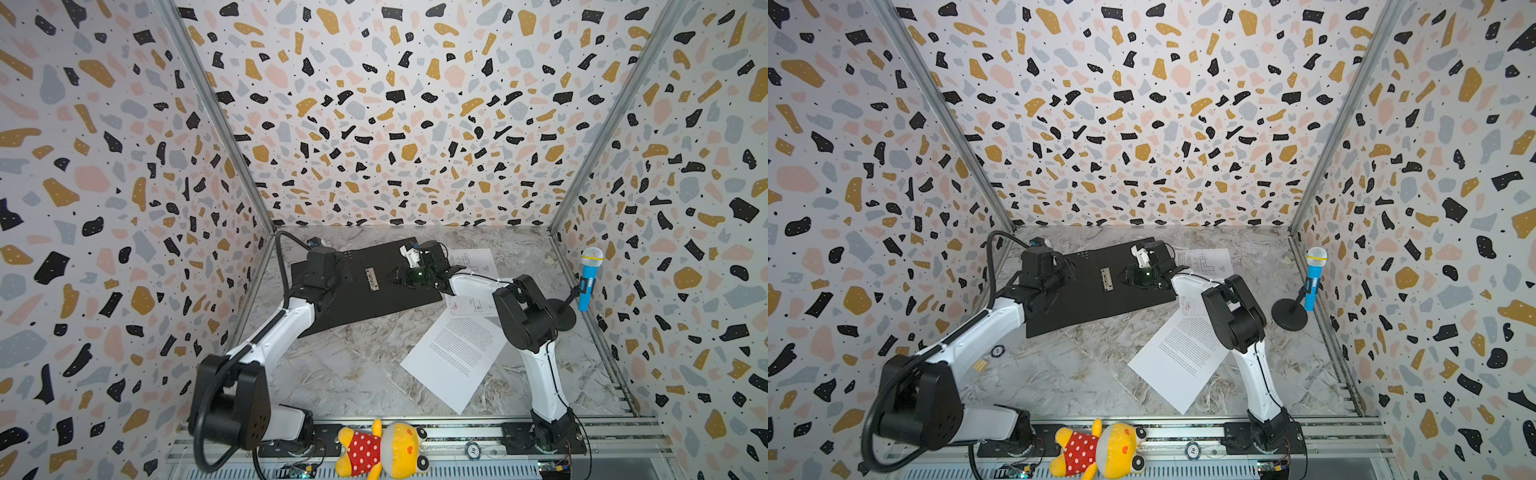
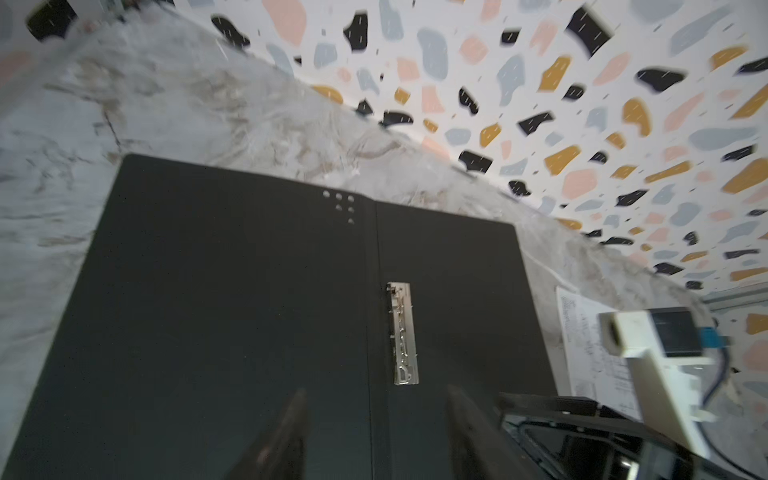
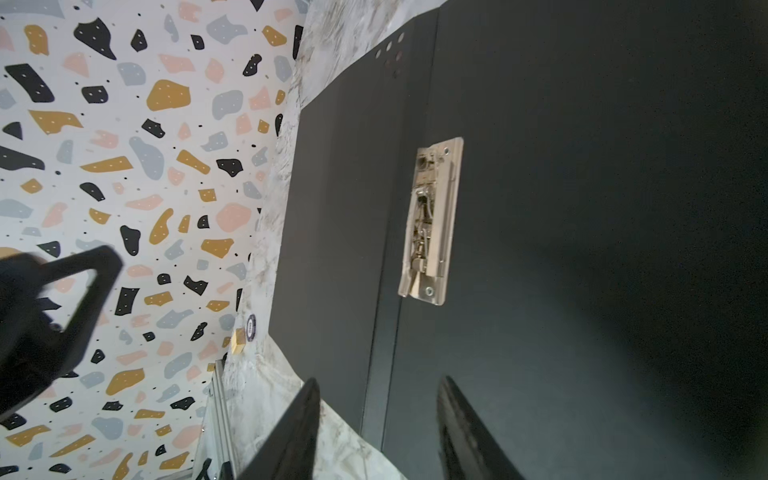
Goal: Put the files into the folder
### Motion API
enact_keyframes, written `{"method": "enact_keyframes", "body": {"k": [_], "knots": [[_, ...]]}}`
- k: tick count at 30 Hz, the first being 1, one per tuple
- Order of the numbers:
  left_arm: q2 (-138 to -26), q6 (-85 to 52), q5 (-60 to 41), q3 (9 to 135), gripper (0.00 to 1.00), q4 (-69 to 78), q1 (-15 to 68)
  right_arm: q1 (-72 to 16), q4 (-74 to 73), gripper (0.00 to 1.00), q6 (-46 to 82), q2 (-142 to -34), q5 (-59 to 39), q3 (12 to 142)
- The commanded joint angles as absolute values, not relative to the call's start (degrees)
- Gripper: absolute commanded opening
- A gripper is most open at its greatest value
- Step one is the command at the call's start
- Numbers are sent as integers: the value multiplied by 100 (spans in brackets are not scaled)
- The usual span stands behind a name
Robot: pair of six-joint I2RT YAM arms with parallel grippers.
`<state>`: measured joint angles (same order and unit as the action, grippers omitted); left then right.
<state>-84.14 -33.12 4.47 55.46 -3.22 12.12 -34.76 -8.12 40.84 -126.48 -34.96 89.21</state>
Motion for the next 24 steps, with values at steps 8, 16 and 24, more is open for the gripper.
{"method": "enact_keyframes", "body": {"k": [8, 16, 24], "knots": [[-10663, -3175, -438, 6942, 22, 239, 933, -3572, -544, 41, 3700, -13062, -3680, 9261], [-11646, -3098, -853, 7627, 17, 182, 918, -3559, -571, 41, 3761, -13156, -3709, 9257], [-12003, -3086, -1353, 7826, 17, 395, 939, -3541, -679, 42, 3902, -13113, -3706, 9075]]}}
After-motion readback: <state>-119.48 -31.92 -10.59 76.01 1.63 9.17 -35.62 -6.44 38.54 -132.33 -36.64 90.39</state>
